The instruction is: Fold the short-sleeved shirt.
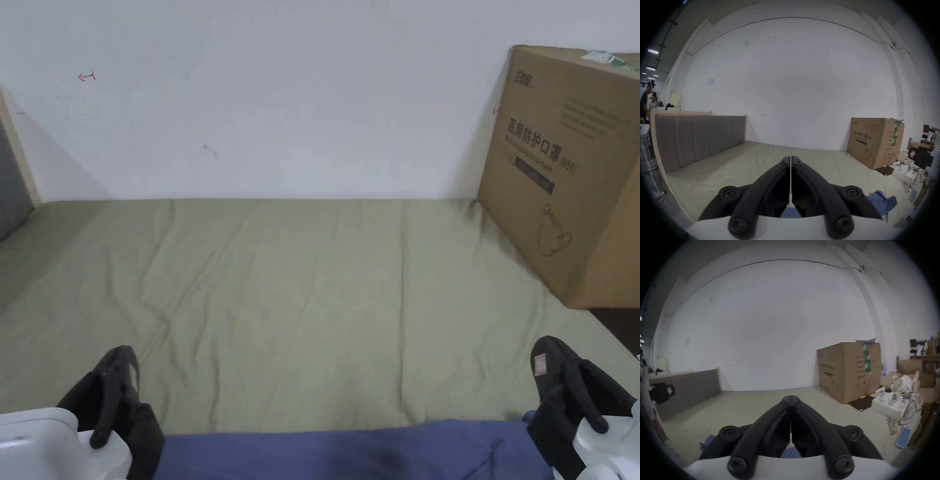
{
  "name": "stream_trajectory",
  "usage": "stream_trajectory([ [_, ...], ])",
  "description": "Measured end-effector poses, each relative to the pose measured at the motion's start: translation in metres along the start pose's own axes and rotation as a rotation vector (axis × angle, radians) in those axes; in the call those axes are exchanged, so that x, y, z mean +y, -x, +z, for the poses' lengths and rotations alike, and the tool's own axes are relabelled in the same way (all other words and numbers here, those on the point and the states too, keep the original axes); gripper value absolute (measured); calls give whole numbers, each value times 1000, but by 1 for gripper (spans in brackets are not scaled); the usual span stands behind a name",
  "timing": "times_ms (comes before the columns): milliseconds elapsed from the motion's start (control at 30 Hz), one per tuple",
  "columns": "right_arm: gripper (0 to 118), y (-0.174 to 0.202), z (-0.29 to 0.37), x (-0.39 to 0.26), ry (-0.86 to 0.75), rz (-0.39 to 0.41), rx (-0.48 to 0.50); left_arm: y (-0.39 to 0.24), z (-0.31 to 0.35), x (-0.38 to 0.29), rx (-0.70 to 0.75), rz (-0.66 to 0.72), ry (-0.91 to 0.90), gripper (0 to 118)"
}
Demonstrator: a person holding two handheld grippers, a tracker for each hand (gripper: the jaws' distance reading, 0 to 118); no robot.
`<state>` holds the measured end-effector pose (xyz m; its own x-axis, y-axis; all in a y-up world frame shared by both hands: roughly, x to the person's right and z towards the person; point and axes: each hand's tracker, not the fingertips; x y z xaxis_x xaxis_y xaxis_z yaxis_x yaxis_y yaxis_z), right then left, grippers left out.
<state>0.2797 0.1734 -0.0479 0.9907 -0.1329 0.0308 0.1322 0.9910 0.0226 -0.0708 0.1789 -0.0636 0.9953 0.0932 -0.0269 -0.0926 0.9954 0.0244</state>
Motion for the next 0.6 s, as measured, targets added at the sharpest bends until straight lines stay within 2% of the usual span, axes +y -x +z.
stream_trajectory([
  [33, 0, 1, -5, 5, 40, 4, 15, 2, 0, 2, -40, -22, 28, 1],
  [100, 0, -2, -4, 8, 57, -1, 4, 6, 1, 6, -9, -119, 46, 1],
  [167, 0, -10, -3, 13, 71, -41, 17, 22, -12, 13, -26, -147, 109, 1],
  [200, 0, -13, -2, 15, 86, -56, 20, 36, -23, 15, -62, -107, 203, 1],
  [267, 0, -19, 0, 16, 128, -71, 16, 72, -63, 18, -177, 50, 517, 1],
  [300, 0, -21, 0, 16, 155, -72, 15, 95, -84, 11, -288, 189, 696, 1],
  [333, 0, -23, -1, 15, 178, -62, 8, 118, -102, -6, -338, 337, 809, 2],
  [367, 0, -24, -1, 14, 198, -52, 0, 136, -112, -22, -354, 425, 867, 2],
  [400, 0, -25, -2, 13, 216, -43, -2, 147, -126, -37, -363, 492, 922, 13],
  [467, 0, -24, -7, 7, 254, -25, -3, 171, -141, -73, -331, 489, 979, 89],
  [500, 0, -24, -10, 6, 272, -20, -7, 179, -148, -88, -334, 480, 1006, 113],
  [533, 0, -23, -14, 4, 289, -19, -7, 182, -152, -105, -345, 475, 1049, 117],
  [567, 0, -20, -16, 2, 301, -20, -8, 186, -155, -118, -362, 490, 1061, 114],
  [600, 0, -19, -20, 1, 316, -24, -4, 192, -160, -129, -395, 549, 1021, 115],
])
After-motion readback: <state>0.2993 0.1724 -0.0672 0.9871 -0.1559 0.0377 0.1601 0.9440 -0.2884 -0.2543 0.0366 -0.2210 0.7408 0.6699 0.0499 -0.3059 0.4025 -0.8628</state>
